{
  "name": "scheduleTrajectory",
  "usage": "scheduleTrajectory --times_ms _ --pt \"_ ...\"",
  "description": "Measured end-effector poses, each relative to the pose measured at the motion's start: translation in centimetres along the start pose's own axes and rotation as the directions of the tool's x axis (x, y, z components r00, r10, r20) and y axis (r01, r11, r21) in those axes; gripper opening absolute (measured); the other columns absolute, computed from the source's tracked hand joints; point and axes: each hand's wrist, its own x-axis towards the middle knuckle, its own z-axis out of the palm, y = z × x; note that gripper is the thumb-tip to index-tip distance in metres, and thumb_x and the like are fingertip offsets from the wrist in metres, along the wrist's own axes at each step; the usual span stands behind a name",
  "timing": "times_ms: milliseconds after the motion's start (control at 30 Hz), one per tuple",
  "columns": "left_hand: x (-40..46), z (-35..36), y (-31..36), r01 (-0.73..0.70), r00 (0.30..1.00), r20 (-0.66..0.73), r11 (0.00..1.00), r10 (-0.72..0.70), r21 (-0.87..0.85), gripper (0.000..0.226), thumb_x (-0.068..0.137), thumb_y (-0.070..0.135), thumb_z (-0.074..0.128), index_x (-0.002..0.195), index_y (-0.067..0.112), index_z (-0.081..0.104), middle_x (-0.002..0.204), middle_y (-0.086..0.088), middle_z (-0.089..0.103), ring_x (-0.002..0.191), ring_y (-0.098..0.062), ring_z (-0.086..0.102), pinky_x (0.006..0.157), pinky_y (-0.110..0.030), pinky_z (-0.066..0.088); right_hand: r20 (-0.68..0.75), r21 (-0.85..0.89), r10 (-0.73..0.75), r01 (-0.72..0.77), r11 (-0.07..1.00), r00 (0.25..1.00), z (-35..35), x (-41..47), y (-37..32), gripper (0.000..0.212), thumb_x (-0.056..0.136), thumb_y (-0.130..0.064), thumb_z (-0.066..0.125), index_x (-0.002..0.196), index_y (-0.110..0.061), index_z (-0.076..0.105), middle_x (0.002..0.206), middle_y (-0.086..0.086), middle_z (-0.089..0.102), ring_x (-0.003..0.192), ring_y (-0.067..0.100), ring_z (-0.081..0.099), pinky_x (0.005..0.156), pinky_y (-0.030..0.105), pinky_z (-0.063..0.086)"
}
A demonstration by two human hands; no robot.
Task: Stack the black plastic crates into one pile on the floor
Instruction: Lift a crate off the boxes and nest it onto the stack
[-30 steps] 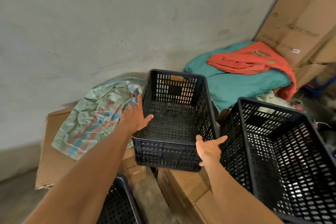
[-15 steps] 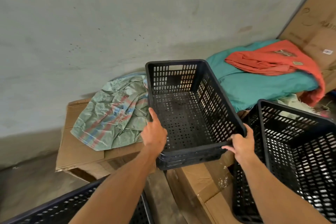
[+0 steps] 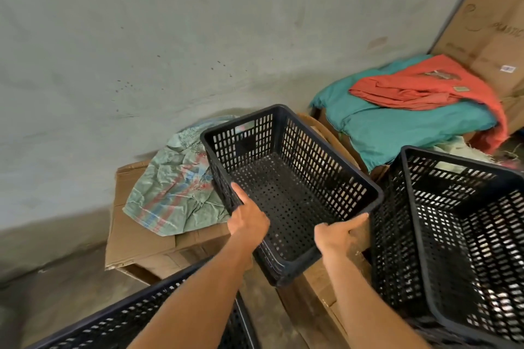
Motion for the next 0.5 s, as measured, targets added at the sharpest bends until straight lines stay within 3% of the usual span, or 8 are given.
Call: scheduleTrajectory --times_ms 100,167,267,400,500 --pt "2.7 -2.1 -0.9 0.007 1.0 -0.015 1.0 -0.006 0.022 0.107 0.092 0.025 0.059 0.149 0.004 -0.03 0.085 -0.008 0.065 0.067 -0.023 0.059 0.062 -0.036 0.048 -0.044 -0.06 -0.043 0.04 0.997 0.998 1.8 -2.2 1.4 0.113 0.093 -0.016 0.062 0.149 -0.025 -0.036 0.141 0.036 0.042 0.11 0.048 0.057 0.092 0.048 0.047" --pt "2.9 -2.3 -1.3 0.016 1.0 0.021 1.0 -0.015 -0.016 0.101 0.094 0.025 0.055 0.151 0.002 -0.025 0.077 -0.006 0.061 0.064 -0.023 0.058 0.065 -0.039 0.052 -0.058 -0.119 -0.086 0.078 0.99 0.995 1.8 -2.1 1.7 0.115 0.091 -0.015 0.064 0.151 -0.02 -0.034 0.128 0.033 0.054 0.107 0.047 0.06 0.091 0.048 0.048" --pt "1.1 -1.5 -0.7 0.037 0.999 0.028 0.989 -0.033 -0.145 0.095 0.098 0.026 0.049 0.15 0.0 -0.026 0.092 -0.011 0.069 0.078 -0.028 0.067 0.074 -0.043 0.056 -0.068 -0.188 -0.13 0.115 0.975 0.989 0.4 -0.1 1.4 0.111 0.09 -0.013 0.062 0.154 -0.018 -0.028 0.126 0.033 0.057 0.112 0.049 0.058 0.095 0.05 0.048" --pt "-3.6 0.9 2.6 0.058 0.998 0.046 0.98 -0.05 -0.189 0.097 0.101 0.031 0.044 0.141 -0.011 -0.034 0.085 -0.005 0.069 0.075 -0.022 0.068 0.07 -0.036 0.059 -0.004 -0.303 -0.183 0.173 0.937 0.983 -4.5 5.6 0.2 0.103 0.09 -0.009 0.056 0.157 -0.029 -0.019 0.125 0.03 0.058 0.11 0.045 0.058 0.096 0.047 0.048" --pt "-6.0 2.5 4.8 0.002 0.991 0.134 0.988 0.019 -0.153 0.101 0.1 0.044 0.04 0.137 -0.02 -0.03 0.106 -0.008 0.071 0.098 -0.026 0.068 0.08 -0.038 0.055 0.118 -0.367 -0.181 0.212 0.906 0.976 -8.2 9.5 -1.3 0.096 0.095 -0.009 0.052 0.158 -0.035 -0.016 0.116 0.027 0.062 0.093 0.038 0.062 0.08 0.044 0.051"
